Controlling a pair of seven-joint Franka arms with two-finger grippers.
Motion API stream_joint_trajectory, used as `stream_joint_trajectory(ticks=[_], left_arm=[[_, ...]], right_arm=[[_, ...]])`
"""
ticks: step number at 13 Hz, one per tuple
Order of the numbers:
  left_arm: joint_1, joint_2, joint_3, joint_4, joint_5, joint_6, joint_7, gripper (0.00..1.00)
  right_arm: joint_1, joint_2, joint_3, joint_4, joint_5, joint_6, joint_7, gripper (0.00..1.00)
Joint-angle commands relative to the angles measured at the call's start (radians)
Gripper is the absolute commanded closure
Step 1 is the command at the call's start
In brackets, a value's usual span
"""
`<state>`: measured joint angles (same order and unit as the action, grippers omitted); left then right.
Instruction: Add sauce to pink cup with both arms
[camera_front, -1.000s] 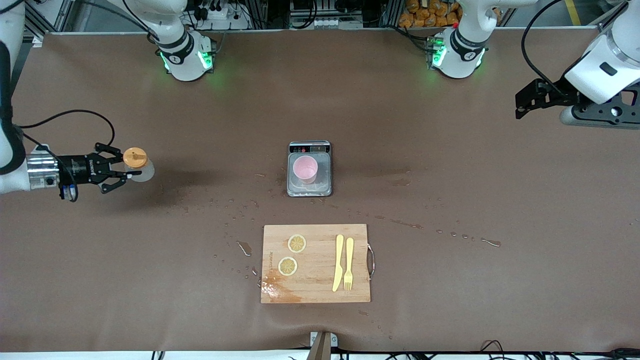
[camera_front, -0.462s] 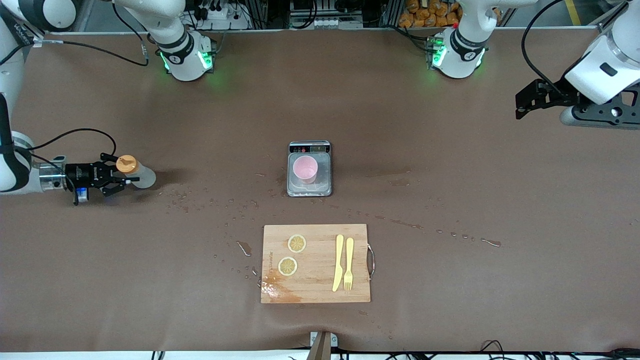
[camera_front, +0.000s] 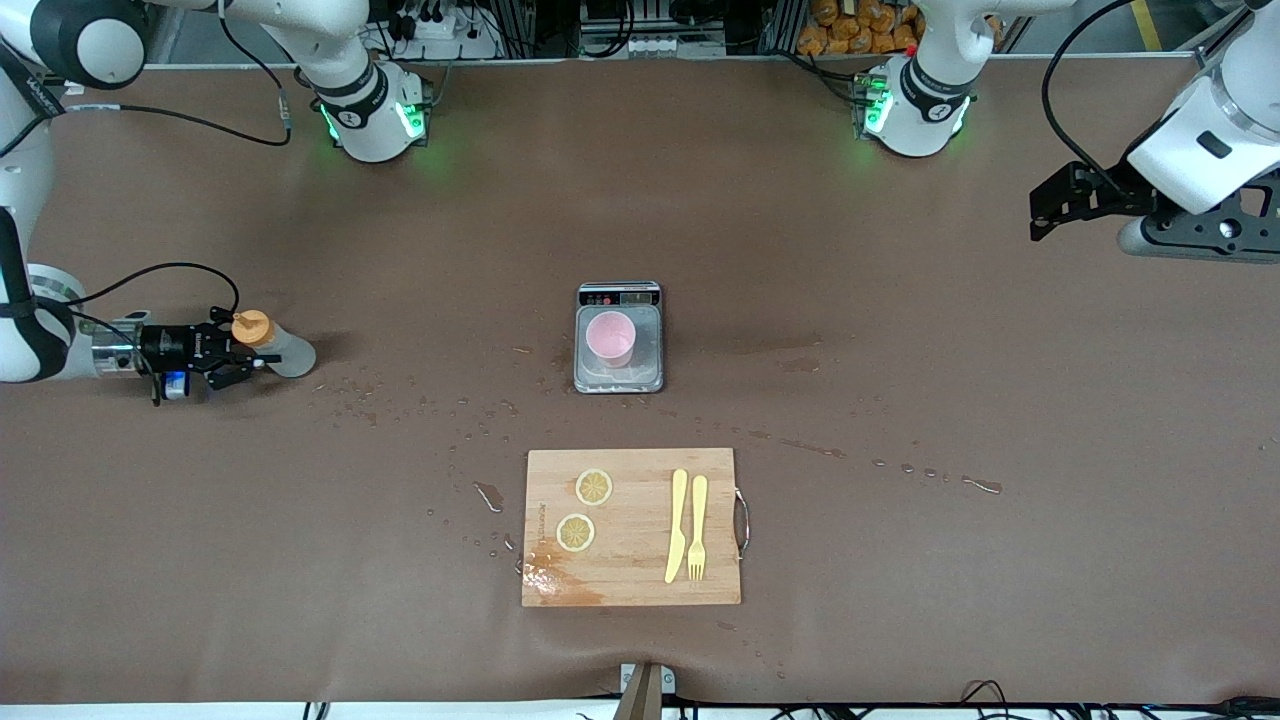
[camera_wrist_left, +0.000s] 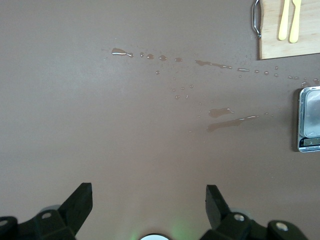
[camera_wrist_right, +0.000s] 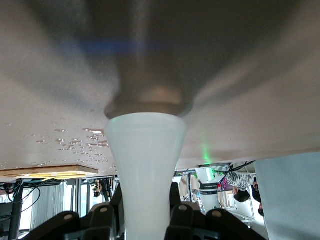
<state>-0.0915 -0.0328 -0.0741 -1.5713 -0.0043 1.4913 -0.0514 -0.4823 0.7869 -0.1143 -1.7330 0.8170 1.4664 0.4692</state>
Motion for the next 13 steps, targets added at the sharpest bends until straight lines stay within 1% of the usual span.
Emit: stream_joint_trajectory(ticks=[1, 2, 3, 6, 8, 10, 13], left_arm=[[0.006, 0.008, -0.004, 0.016, -0.003, -0.003, -0.005, 0.0], [0.006, 0.008, -0.004, 0.016, -0.003, -0.003, -0.004, 0.0], [0.006, 0.008, -0.004, 0.016, -0.003, -0.003, -0.004, 0.0], [0.006, 0.008, -0.004, 0.017, -0.003, -0.002, -0.004, 0.0], [0.006, 0.008, -0.004, 0.017, -0.003, -0.002, -0.004, 0.0], [0.006, 0.008, -0.004, 0.017, -0.003, -0.002, -0.004, 0.0], [0.006, 0.008, -0.004, 0.017, -0.003, -0.002, -0.004, 0.0]], right_arm=[[-0.016, 0.025, 0.019, 0.033, 0.03, -0.028, 0.008, 0.02], [-0.016, 0.023, 0.019, 0.036, 0.028, -0.031, 0.011, 0.0], [-0.018, 0.023, 0.019, 0.052, 0.028, -0.04, 0.011, 0.0], [-0.025, 0.02, 0.015, 0.174, -0.001, -0.124, 0.005, 0.0], [-0.027, 0.018, 0.016, 0.28, -0.094, -0.156, 0.005, 0.0], [-0.016, 0.006, 0.019, 0.367, -0.165, -0.19, 0.003, 0.0], [0.046, -0.004, 0.019, 0.51, -0.261, -0.277, 0.003, 0.0]])
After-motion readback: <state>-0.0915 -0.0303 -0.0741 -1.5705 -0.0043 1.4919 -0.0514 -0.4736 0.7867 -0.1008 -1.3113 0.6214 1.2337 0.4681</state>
